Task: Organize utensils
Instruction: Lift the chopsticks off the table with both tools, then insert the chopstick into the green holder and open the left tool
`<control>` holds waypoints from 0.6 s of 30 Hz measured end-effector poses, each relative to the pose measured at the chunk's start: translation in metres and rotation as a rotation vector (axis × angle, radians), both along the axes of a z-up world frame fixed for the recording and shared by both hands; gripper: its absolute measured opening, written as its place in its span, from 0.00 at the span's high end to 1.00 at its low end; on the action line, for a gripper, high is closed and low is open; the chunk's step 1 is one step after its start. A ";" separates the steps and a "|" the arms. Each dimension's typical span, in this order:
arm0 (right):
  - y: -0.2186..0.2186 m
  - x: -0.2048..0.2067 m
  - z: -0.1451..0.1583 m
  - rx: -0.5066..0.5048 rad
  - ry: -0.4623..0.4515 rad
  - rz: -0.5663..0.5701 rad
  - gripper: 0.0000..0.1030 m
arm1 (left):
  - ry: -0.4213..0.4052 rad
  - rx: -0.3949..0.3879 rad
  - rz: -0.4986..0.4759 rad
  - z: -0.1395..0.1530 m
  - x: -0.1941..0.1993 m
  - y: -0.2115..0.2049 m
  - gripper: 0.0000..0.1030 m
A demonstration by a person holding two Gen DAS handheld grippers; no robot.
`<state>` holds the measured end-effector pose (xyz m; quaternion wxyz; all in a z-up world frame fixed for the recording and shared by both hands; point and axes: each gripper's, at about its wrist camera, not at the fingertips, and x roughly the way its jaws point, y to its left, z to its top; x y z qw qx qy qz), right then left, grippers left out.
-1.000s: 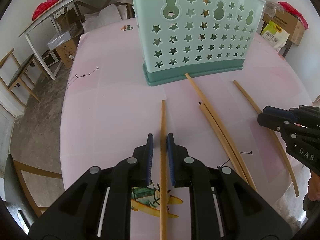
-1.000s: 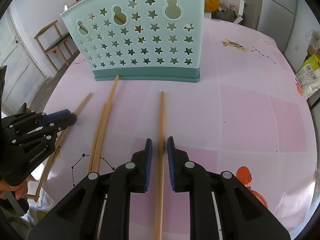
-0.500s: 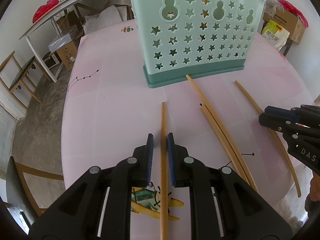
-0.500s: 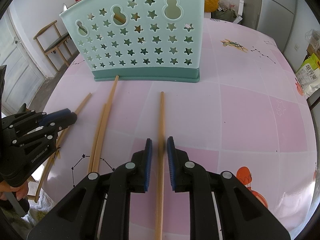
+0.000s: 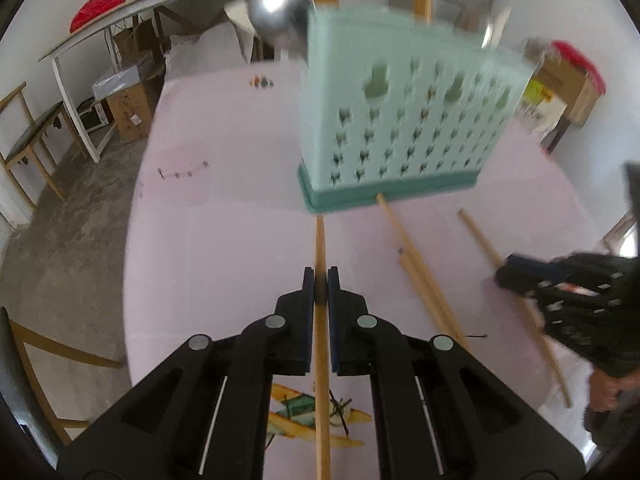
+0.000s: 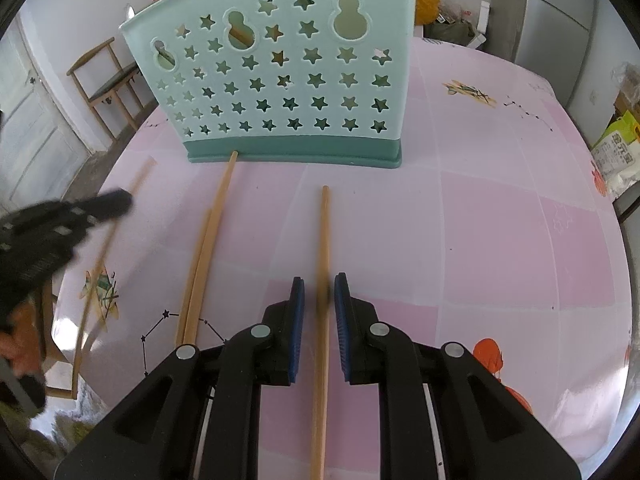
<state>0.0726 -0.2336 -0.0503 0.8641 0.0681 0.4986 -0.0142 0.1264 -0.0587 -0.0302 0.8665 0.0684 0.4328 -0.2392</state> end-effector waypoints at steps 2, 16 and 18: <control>0.001 0.001 0.000 -0.006 0.002 0.003 0.85 | -0.023 -0.059 -0.010 0.017 -0.005 0.011 0.95; -0.011 -0.006 0.023 0.058 -0.110 -0.052 0.94 | -0.244 -0.405 -0.087 0.139 -0.038 0.063 0.95; -0.016 -0.012 0.034 0.067 -0.146 -0.065 0.94 | -0.264 -0.440 -0.101 0.154 -0.036 0.062 0.95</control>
